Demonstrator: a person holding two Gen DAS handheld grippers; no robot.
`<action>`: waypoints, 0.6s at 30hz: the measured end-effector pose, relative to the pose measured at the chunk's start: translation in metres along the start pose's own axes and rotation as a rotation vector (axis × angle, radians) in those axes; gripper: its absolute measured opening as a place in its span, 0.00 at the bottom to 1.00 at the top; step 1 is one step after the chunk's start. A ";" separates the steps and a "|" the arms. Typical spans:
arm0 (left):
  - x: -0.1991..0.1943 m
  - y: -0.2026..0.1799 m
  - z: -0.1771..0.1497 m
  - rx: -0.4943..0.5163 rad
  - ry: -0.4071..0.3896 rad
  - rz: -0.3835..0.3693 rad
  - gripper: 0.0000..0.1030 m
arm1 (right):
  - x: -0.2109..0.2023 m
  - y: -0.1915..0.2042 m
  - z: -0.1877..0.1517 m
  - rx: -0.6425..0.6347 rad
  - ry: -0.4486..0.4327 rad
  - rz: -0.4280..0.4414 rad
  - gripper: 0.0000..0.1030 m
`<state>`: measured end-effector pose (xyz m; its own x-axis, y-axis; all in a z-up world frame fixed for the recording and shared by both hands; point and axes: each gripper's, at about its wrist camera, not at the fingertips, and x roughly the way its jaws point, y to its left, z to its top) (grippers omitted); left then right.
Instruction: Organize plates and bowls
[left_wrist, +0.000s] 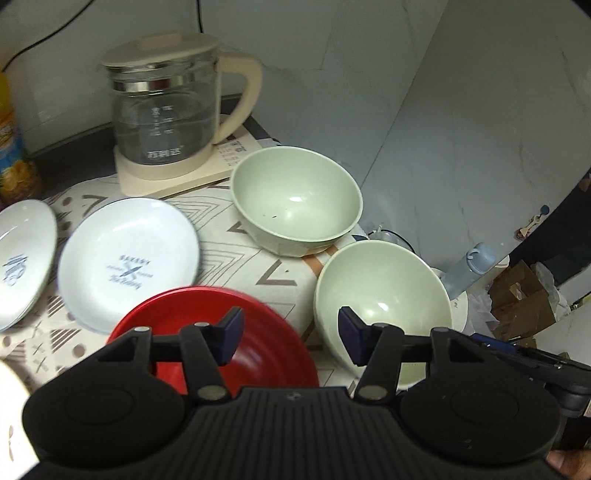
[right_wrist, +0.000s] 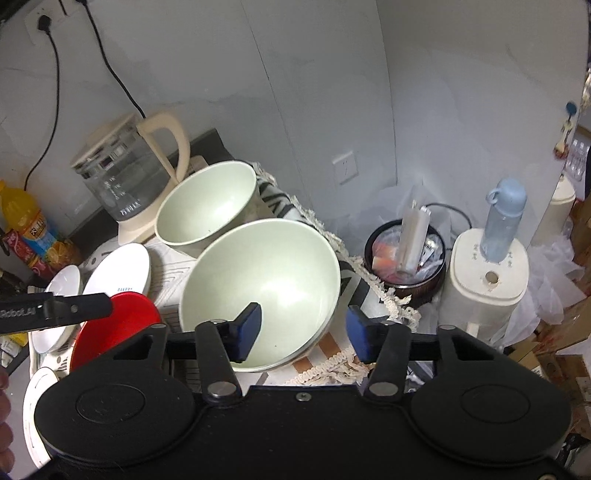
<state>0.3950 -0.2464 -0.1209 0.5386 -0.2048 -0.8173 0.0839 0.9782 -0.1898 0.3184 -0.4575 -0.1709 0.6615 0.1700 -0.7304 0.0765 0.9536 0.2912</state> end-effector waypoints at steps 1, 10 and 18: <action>0.005 -0.002 0.002 0.003 0.005 -0.005 0.53 | 0.004 -0.001 0.001 0.002 0.008 0.004 0.44; 0.054 -0.013 0.015 0.052 0.049 -0.023 0.49 | 0.041 -0.007 0.008 -0.013 0.051 0.008 0.44; 0.094 -0.008 0.020 0.048 0.143 -0.004 0.33 | 0.066 -0.010 0.010 -0.038 0.110 0.011 0.37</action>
<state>0.4616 -0.2723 -0.1853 0.4131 -0.2079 -0.8867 0.1277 0.9772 -0.1696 0.3690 -0.4584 -0.2157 0.5764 0.2042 -0.7912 0.0406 0.9599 0.2774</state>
